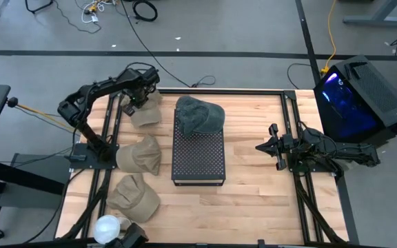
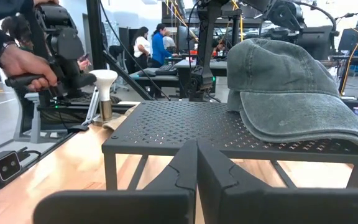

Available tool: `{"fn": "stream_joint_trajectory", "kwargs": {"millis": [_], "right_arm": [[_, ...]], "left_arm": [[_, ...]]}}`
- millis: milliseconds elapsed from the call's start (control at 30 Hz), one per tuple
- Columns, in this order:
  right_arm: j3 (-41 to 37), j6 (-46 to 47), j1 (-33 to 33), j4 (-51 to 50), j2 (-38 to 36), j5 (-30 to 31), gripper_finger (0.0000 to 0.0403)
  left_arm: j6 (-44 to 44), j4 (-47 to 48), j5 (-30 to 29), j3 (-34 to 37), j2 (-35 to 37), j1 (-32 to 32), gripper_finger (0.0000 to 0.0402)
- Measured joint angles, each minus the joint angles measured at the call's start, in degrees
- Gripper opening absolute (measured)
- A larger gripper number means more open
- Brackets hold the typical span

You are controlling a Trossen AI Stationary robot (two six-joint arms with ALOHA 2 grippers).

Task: Pick & Place hat
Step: Put the top brown cap on the shelf

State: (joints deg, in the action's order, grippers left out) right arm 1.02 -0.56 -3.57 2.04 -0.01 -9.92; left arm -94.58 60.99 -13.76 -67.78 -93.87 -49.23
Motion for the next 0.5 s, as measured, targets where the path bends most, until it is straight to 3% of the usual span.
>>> {"fn": "stream_joint_trajectory", "kwargs": {"millis": [500], "right_arm": [[0.0,0.0,0.0,0.0,0.0,0.0,0.0007]], "left_arm": [[3.2,7.7,-6.5,-7.8,4.8,0.3,0.0004]]}}
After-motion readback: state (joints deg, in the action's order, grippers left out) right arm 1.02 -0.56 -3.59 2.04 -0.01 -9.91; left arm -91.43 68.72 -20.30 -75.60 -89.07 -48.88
